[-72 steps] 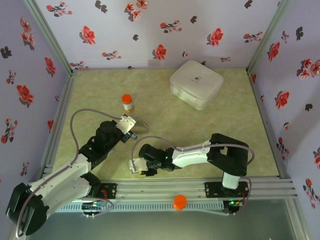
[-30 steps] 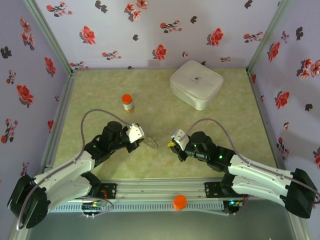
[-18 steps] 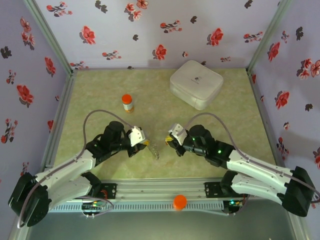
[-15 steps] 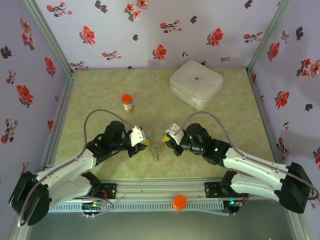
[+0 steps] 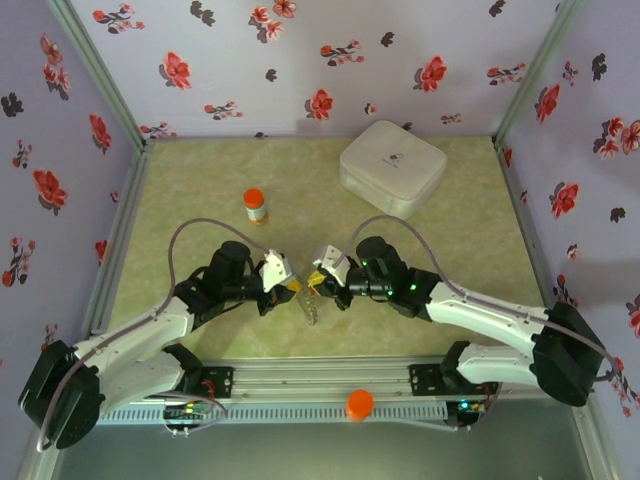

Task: Put the keys on the keyring

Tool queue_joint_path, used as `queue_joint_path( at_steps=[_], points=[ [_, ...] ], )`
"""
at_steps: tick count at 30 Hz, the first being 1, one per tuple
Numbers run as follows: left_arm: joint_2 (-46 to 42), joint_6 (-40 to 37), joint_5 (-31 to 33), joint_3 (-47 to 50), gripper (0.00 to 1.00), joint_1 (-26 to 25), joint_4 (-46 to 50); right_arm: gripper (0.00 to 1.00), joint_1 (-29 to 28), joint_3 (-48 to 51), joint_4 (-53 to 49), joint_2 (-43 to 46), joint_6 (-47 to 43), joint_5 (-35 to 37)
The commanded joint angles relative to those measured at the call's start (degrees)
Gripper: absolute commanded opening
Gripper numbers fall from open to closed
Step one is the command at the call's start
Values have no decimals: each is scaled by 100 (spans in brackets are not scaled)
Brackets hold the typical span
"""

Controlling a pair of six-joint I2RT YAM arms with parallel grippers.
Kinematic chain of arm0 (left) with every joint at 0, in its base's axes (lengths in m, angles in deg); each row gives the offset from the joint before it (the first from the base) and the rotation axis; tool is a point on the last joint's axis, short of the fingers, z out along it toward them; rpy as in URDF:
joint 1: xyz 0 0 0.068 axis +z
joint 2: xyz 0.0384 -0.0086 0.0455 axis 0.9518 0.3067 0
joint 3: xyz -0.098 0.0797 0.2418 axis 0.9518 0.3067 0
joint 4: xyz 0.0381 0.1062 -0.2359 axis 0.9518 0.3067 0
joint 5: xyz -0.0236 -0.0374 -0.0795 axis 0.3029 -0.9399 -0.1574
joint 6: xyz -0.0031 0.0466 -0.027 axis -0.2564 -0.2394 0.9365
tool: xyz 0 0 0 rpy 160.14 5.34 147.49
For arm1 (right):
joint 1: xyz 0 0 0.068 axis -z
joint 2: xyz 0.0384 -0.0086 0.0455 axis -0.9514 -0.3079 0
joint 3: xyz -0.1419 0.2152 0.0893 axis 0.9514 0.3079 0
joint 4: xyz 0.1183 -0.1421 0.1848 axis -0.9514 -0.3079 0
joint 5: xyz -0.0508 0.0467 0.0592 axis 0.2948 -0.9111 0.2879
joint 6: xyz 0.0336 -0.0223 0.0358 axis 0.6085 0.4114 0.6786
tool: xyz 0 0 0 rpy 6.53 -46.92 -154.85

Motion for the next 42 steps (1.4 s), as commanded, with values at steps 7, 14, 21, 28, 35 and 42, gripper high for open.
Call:
queue_joint_path(
  at_steps=[7,14,21,28,35,42],
  points=[
    [53,52,-149,-199,0,-36,-128,0,39,-278,62,-191,-90,-443],
    [53,35,-145,-207,0,-37,-113,0,38,-344,149,-336,-63,-441],
    [45,11,-149,-207,0,-36,-93,0,21,-349,216,-463,-36,-487],
    [47,13,-145,-205,0,-36,-84,0,28,-365,249,-512,-15,-335],
    [45,10,-152,-209,0,-38,-84,0,28,-360,250,-537,-37,-305],
    [69,8,-147,-210,0,-40,-77,0,30,-369,236,-626,-27,-299]
  ],
)
